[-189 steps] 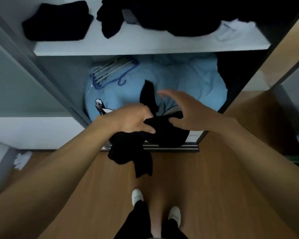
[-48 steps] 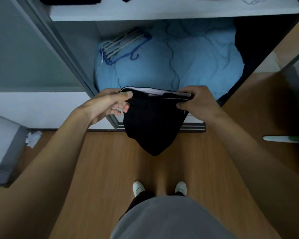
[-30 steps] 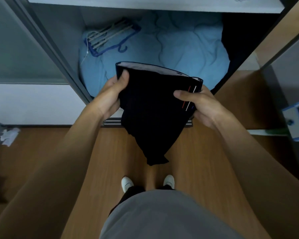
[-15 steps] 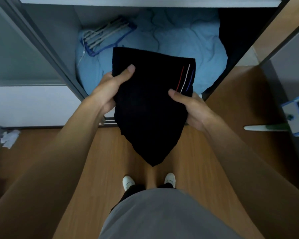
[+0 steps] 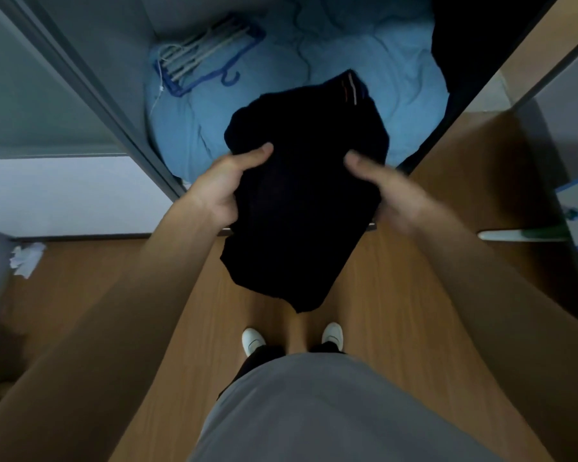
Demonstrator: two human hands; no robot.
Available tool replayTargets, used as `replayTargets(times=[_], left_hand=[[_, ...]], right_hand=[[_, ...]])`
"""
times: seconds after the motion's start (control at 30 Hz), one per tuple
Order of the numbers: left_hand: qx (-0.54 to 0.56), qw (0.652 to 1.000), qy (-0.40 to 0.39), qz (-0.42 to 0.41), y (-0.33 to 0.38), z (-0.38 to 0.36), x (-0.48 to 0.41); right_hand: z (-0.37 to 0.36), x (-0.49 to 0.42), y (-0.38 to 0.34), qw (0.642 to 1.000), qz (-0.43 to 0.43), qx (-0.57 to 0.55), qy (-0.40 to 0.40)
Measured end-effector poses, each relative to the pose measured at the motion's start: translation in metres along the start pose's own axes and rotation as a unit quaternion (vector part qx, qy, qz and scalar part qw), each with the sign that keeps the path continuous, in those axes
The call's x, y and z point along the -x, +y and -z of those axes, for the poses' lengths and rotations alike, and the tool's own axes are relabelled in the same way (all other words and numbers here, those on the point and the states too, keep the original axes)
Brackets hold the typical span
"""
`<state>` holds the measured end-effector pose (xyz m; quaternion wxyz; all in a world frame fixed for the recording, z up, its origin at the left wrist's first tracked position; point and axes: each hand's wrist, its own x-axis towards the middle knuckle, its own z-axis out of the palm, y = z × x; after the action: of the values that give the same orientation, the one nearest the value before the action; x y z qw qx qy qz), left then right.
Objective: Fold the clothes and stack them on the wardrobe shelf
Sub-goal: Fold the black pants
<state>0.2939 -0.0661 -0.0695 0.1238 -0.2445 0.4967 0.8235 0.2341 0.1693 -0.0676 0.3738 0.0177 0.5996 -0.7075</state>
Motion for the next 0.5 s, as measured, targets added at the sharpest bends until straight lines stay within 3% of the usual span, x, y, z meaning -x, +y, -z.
replayTargets(times=[0.17, 0.27, 0.33, 0.4, 0.5], left_hand=[[0.019, 1.000, -0.015, -0.016, 0.008, 0.022, -0.002], [-0.088, 0.996, -0.011, 0.030, -0.010, 0.038, 0.003], [-0.151, 0.988, -0.007, 0.018, -0.022, 0.040, 0.004], [-0.114, 0.993, 0.013, 0.000, -0.025, 0.033, 0.004], [-0.030, 0.999, 0.009, 0.038, -0.015, 0.018, 0.007]], right_hand=[[-0.022, 0.002, 0.017, 0.994, 0.042, -0.077, 0.063], [-0.026, 0.000, -0.004, 0.988, -0.019, -0.117, 0.101], [-0.026, -0.002, -0.016, 0.983, -0.075, -0.124, 0.114], [-0.018, -0.002, -0.022, 0.982, -0.064, -0.132, 0.117], [-0.005, 0.003, -0.012, 0.986, 0.000, -0.149, 0.078]])
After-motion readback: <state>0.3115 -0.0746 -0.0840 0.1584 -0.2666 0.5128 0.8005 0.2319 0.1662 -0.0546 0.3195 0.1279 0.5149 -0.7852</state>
